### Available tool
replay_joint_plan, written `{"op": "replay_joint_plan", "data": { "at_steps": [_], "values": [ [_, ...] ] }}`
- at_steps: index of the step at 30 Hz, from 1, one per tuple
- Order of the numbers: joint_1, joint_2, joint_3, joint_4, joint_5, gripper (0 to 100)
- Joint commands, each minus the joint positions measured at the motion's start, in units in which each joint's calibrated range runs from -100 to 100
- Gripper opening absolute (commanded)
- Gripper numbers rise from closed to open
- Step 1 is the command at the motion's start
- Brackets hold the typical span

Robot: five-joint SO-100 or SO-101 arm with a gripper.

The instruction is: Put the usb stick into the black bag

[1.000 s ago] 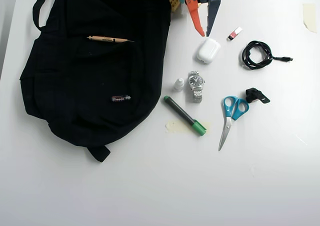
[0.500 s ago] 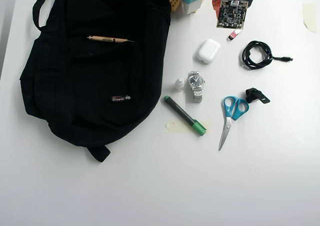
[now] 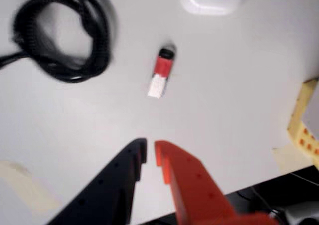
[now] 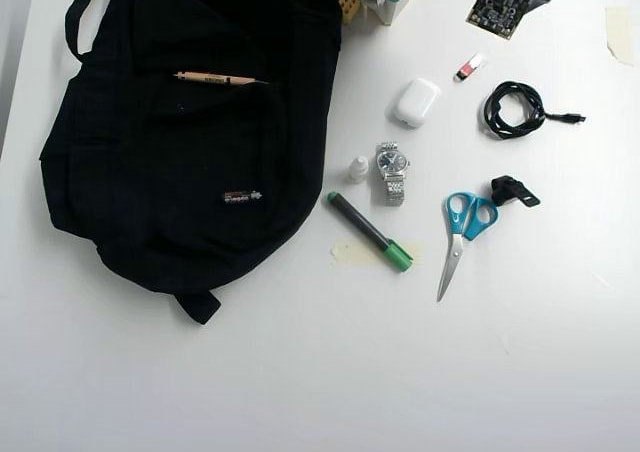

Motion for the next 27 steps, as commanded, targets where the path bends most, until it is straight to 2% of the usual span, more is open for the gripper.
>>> {"op": "replay_joint_plan", "data": {
  "at_steps": [1, 12, 20, 27],
  "values": [
    [0.4, 4.7, 1.7, -3.6, -7.9, 2],
    [6.6, 7.0, 10.9, -10.2, -7.9, 2],
    [6.0, 7.0, 16.4, -15.6, -8.5, 2],
    [0.6, 6.9, 20.0, -22.6, -14.4, 2]
  ]
}}
